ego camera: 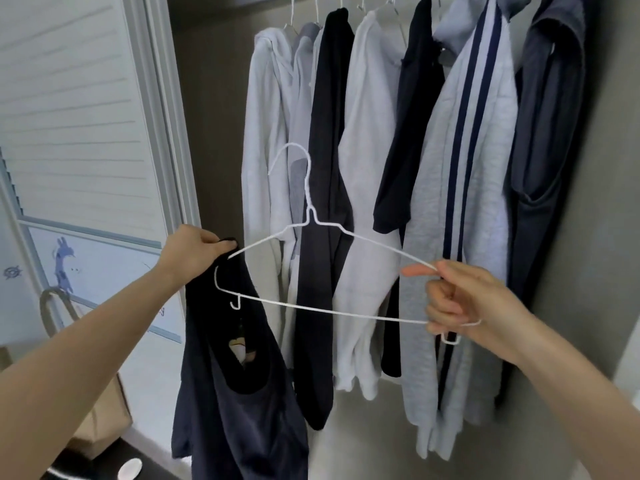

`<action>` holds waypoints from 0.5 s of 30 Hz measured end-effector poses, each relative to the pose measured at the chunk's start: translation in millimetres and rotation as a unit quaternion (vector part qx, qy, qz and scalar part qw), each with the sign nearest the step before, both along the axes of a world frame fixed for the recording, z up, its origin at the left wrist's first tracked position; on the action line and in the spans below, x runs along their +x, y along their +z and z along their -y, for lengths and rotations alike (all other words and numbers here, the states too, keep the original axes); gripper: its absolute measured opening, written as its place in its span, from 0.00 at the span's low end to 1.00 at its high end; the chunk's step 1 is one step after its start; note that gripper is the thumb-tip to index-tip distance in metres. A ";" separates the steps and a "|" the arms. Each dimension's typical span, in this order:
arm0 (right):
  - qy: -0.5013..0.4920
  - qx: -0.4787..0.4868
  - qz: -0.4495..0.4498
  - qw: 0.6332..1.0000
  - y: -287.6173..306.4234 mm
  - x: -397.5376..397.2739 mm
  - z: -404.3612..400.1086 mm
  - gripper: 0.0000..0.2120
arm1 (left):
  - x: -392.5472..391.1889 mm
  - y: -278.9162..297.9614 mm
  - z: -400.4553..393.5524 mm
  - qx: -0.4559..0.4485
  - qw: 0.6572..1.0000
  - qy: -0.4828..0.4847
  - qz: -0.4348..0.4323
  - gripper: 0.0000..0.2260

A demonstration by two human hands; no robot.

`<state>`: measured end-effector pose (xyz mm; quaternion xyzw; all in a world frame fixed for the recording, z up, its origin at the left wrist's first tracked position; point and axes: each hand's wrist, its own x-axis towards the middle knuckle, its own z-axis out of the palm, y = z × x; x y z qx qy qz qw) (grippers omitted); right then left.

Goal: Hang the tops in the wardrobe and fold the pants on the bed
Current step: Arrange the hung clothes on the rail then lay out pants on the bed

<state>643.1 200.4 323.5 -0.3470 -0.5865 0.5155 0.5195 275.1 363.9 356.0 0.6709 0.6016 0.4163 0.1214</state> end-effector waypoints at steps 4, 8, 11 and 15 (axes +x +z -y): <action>-0.003 -0.007 0.010 1.000 -11.3 -31.3 -10.6 0.19 | 16.1 -0.7 7.7 -0.020 0.995 -0.058 0.078 0.22; -0.026 -0.015 0.081 0.996 -28.5 -59.4 -19.2 0.17 | 22.5 15.8 23.1 -0.192 0.928 -0.147 0.284 0.08; -0.025 0.027 0.097 0.995 -36.3 -72.3 -23.2 0.17 | 21.8 24.2 32.1 -0.264 0.888 -0.240 0.289 0.08; -0.043 0.040 -0.002 0.998 -35.6 -67.2 -26.3 0.20 | 15.7 25.5 47.2 -0.204 0.911 -0.322 0.156 0.11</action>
